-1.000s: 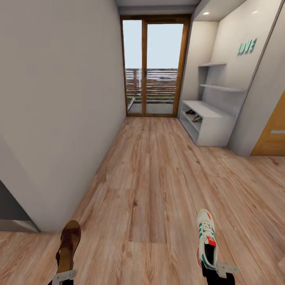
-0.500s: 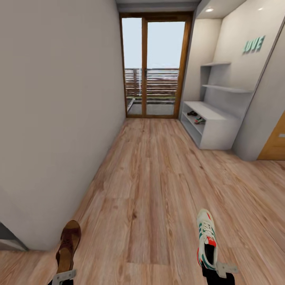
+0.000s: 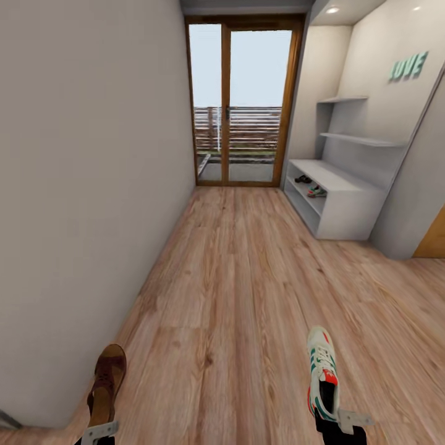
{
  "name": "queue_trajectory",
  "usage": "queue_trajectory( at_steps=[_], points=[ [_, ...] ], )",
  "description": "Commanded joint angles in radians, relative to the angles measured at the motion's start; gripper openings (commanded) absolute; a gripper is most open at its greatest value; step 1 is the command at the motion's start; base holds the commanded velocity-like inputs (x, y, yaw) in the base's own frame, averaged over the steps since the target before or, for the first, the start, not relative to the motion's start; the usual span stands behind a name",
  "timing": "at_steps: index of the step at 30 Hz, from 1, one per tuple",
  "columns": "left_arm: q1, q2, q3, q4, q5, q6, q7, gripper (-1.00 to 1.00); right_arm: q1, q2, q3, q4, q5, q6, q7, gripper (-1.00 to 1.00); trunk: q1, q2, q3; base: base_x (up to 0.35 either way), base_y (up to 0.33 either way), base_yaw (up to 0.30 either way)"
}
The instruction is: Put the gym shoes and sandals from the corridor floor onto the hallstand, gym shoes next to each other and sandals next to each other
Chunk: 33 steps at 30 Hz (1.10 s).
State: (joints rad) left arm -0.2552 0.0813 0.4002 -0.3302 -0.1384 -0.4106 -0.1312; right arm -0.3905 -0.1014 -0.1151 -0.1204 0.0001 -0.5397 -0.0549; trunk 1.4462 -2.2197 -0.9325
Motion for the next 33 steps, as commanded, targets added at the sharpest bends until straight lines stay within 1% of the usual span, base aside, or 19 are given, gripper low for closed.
queue_trajectory(
  at_steps=[1,33],
  points=[
    [-0.001,0.000,0.009,0.000,-0.013,-0.004,-0.005,-1.00,-0.001,0.000,-0.003,0.001,0.000,-0.003,0.001,-1.00,0.000,0.000,-0.001,0.338,0.000,0.000],
    [-0.001,-0.001,0.009,0.000,-0.013,-0.004,-0.005,-1.00,-0.001,0.000,-0.003,0.001,0.000,-0.002,0.001,-1.00,0.000,0.000,-0.001,0.338,0.000,0.000]
  ],
)
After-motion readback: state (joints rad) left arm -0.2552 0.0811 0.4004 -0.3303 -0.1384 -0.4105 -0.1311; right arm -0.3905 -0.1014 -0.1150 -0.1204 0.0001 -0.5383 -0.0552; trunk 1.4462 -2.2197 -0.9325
